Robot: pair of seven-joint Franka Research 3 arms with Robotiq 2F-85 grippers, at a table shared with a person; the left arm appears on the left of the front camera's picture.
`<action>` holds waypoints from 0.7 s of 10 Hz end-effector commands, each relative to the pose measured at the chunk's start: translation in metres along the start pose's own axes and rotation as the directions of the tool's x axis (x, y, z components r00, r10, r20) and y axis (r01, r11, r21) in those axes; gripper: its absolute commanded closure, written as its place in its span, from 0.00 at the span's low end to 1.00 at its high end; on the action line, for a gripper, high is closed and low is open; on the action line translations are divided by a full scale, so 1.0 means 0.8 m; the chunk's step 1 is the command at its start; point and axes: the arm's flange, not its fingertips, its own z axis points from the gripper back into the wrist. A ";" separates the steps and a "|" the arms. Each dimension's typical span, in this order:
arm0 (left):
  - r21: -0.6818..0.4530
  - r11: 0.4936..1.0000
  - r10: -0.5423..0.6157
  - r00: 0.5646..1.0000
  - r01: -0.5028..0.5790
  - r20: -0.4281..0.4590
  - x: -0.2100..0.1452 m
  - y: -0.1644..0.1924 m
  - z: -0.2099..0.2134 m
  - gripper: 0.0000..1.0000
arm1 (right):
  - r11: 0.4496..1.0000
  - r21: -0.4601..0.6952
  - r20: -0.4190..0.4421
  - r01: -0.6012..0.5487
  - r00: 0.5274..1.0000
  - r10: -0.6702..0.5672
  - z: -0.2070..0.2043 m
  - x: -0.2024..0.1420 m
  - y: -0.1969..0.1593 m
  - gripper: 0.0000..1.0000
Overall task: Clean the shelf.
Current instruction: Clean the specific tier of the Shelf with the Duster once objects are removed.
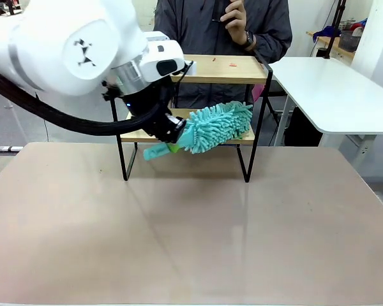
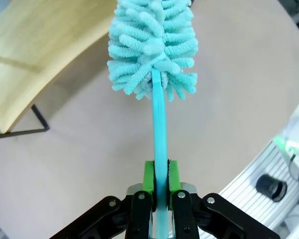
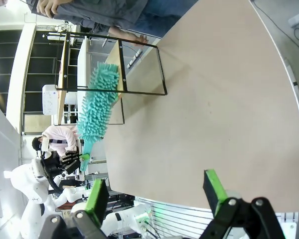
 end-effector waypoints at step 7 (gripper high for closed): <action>-0.183 0.966 -0.175 0.983 0.182 0.051 -0.125 0.019 0.105 0.87 | 1.000 0.020 0.010 -0.023 1.000 0.023 -0.001 0.001 0.001 0.00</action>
